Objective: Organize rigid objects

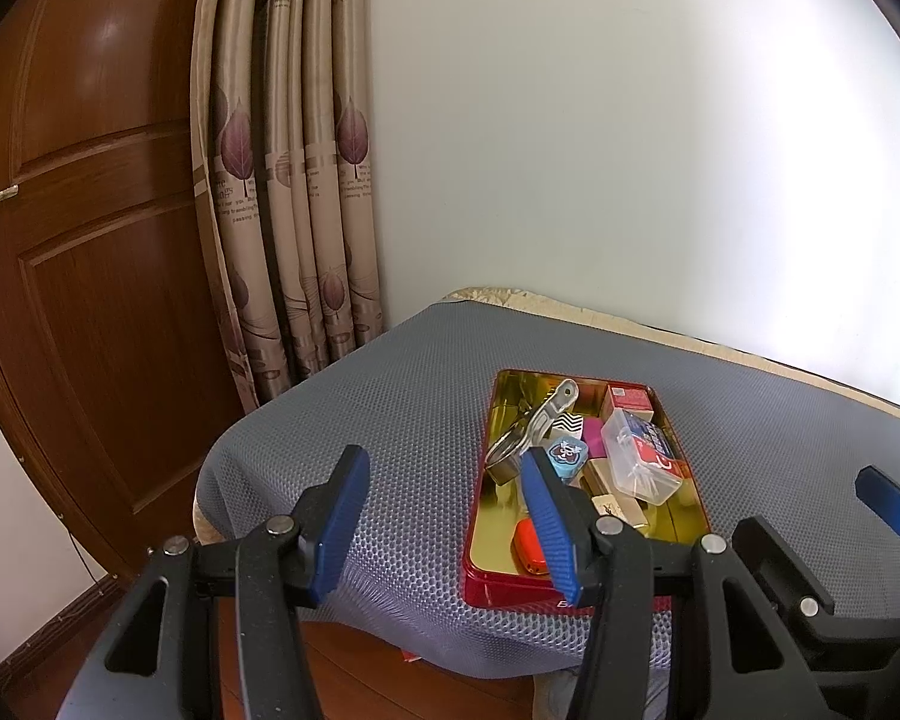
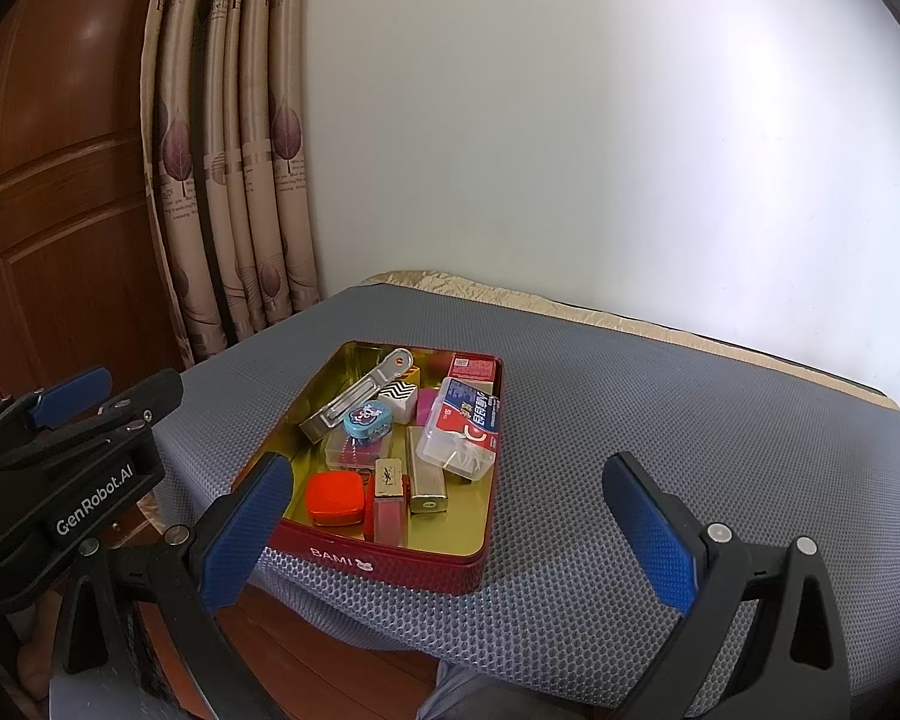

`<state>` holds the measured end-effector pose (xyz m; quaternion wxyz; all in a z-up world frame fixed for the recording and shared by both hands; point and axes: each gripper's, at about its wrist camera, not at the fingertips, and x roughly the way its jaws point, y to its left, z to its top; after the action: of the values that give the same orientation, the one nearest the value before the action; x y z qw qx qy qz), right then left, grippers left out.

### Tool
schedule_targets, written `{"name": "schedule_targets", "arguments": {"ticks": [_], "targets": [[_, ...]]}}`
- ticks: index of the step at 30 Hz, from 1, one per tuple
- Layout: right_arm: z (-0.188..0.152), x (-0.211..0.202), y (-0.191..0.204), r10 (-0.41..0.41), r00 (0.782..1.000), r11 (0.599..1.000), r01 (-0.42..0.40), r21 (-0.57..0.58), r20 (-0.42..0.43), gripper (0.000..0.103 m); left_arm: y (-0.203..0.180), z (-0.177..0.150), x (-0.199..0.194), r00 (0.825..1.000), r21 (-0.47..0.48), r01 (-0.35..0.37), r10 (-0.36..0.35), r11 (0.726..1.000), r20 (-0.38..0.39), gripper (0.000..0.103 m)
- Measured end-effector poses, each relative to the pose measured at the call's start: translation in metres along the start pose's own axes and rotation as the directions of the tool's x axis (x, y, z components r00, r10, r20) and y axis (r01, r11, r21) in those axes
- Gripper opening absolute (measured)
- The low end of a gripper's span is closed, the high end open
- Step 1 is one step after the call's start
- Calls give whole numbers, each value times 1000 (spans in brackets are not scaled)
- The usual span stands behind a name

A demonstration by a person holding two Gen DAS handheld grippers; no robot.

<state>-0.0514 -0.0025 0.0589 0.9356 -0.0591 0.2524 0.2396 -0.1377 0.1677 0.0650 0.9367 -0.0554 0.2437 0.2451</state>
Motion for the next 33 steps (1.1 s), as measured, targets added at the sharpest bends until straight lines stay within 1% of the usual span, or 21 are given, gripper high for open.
{"name": "schedule_targets", "arguments": {"ticks": [33], "targets": [[-1, -1, 2, -1, 1000, 1000, 1, 1, 0, 102, 4, 0, 3, 1000, 0, 0, 0, 1000, -12, 54]]}}
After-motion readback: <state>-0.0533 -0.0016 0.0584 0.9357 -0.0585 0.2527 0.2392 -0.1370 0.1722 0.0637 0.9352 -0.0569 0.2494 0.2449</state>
